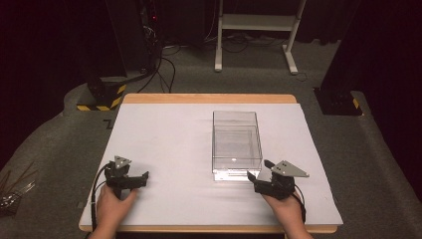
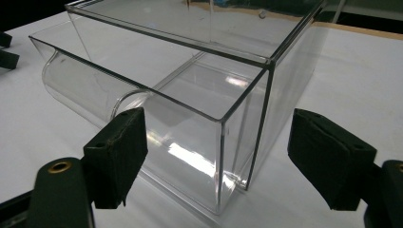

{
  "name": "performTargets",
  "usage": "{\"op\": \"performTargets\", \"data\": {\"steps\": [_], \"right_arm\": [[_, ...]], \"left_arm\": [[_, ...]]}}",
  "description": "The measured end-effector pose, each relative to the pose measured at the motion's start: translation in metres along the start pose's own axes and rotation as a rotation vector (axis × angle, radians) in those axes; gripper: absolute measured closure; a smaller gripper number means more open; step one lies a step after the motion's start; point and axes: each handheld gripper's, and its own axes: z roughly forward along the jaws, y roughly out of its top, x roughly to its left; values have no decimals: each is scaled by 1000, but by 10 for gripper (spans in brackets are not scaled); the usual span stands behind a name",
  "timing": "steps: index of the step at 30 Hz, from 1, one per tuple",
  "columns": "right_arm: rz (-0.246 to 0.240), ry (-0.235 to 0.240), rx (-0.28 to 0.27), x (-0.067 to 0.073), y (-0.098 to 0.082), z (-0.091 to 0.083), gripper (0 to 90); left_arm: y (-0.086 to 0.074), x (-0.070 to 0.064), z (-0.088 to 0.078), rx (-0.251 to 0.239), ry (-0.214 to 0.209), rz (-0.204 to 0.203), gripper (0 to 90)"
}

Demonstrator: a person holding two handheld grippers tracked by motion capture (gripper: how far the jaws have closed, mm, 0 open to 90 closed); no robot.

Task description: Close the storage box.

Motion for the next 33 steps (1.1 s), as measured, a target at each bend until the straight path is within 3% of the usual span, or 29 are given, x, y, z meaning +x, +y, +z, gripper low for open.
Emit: {"op": "performTargets", "data": {"steps": [30, 33], "right_arm": [[56, -77, -10, -20, 14, 40, 207], [65, -66, -9, -21, 13, 41, 202]], "left_arm": [[0, 0, 0, 1, 0, 0, 6], [0, 0, 0, 0, 0, 0, 6]]}}
